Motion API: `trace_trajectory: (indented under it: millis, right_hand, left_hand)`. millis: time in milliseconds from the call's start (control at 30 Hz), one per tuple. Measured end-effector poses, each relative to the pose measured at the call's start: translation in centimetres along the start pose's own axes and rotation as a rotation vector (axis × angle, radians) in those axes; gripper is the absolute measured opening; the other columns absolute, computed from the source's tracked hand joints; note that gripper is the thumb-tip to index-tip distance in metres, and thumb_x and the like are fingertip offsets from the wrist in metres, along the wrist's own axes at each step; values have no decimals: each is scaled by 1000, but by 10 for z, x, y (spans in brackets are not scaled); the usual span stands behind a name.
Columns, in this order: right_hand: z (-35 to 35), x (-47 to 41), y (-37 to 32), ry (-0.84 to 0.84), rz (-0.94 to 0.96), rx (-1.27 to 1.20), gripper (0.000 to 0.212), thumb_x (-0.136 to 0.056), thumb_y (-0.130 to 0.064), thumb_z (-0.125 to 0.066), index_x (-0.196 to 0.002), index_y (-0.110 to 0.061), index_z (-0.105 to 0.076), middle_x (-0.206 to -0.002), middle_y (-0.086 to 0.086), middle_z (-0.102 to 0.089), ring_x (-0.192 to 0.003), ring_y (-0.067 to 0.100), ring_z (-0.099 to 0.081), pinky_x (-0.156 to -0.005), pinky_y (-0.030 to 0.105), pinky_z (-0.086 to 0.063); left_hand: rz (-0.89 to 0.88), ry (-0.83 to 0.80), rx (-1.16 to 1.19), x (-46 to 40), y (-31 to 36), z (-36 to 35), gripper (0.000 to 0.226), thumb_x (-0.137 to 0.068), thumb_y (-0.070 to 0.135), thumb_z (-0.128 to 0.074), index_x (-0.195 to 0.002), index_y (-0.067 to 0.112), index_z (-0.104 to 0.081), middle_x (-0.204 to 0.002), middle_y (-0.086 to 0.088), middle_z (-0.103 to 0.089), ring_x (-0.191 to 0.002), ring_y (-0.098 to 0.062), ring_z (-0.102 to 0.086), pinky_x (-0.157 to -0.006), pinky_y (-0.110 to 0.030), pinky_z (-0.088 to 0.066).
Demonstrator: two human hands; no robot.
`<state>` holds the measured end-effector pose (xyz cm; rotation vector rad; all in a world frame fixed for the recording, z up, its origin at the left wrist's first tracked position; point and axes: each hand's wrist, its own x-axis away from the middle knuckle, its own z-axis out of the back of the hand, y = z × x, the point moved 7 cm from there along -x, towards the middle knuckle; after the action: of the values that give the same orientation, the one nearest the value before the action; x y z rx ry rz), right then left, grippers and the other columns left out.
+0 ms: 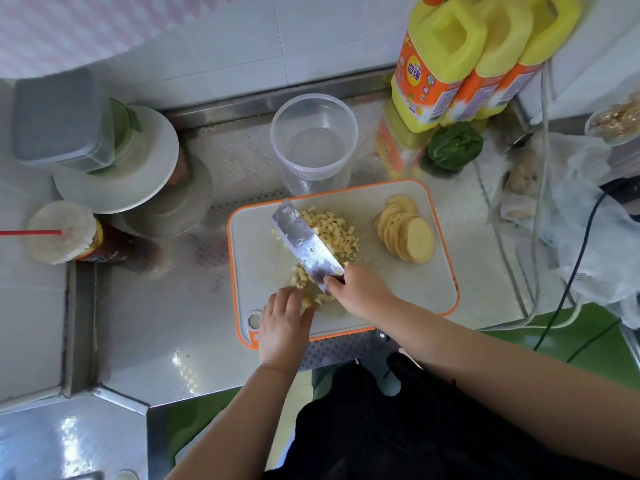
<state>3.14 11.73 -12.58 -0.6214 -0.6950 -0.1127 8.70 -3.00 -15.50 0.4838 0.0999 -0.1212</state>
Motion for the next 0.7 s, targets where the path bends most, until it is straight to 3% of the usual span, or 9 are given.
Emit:
trace_trajectory:
  millis: [100,367,500,700]
  right_hand:
    - [2,-3,1,27,-14,-117,37,-95,-35,-48,-68,-12,-38,-56,4,-42,-47,21,-42,-49,30,-34]
    - [4,-2,0,48,11,-191,42,-93,-32,-50,-61,-12,-32,-50,3,-33,-44,22,-34,-47,30,-31]
    - [15,7,-5,81,90,31,45,-98,-33,-46,-59,-16,-29,-50,0,-34,-44,15,-31,-44,28,-20]
    - [-9,23,1,-10,208,338,33,-101,-38,-38,-78,-14,-40,-59,-1,-41,-49,13,-39,-43,27,-26]
  left_hand:
    - [-102,21,-6,-8,16,6,30,-90,35,-55,-103,13,-70,-102,-3,-68,-96,-24,-59,-78,-36,-48]
    - [-32,71,80,-16,19,12,22,-89,27,-56,-86,15,-73,-82,2,-71,-78,-22,-65,-76,-26,-39]
    - [95,94,58,-5,4,17,10,-82,15,-67,-84,11,-76,-80,-1,-73,-73,-25,-67,-71,-26,-43]
    - [426,0,102,19,-22,6,2,-83,11,-72,-82,12,-73,-83,-3,-71,-83,-35,-61,-71,-40,-51]
